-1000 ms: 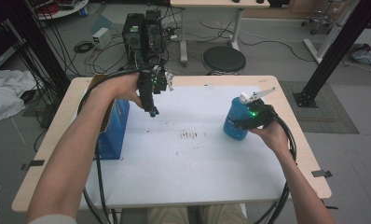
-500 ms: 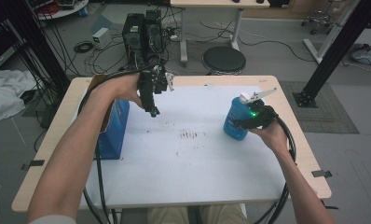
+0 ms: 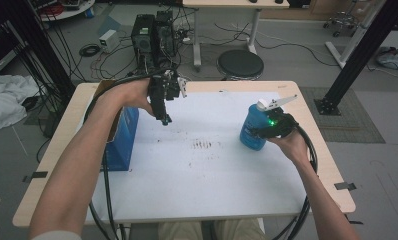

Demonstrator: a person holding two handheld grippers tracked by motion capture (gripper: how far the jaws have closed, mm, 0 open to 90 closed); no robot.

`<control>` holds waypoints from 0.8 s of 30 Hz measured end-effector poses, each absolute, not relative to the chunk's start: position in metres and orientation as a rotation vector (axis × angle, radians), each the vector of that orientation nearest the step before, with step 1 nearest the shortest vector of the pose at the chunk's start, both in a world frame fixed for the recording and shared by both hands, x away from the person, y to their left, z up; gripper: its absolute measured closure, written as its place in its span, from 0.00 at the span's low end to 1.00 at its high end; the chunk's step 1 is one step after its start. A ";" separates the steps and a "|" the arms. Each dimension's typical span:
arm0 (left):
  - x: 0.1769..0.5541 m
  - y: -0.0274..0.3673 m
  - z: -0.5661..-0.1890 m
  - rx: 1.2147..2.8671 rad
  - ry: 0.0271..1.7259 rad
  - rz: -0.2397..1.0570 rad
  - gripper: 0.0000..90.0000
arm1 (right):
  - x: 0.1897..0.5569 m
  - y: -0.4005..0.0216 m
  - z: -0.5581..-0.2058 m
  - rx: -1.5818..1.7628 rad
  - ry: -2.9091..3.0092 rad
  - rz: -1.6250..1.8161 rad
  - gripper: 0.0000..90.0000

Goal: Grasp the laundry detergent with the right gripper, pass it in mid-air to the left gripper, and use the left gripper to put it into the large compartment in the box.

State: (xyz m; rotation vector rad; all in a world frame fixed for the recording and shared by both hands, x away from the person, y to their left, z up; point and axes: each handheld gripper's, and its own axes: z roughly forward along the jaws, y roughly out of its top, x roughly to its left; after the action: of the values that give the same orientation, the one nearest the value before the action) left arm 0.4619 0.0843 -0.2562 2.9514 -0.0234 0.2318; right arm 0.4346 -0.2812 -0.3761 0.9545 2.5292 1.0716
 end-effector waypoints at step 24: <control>0.426 0.063 -0.212 2.790 0.062 0.119 0.19 | 0.418 -0.204 -0.334 0.424 2.794 1.177 0.51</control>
State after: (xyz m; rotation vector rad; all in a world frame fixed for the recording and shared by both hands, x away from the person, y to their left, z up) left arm 0.4260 0.0628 -0.2116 2.7900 0.0621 0.1192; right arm 0.4183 -0.2044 -0.3345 0.4237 2.7940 1.1766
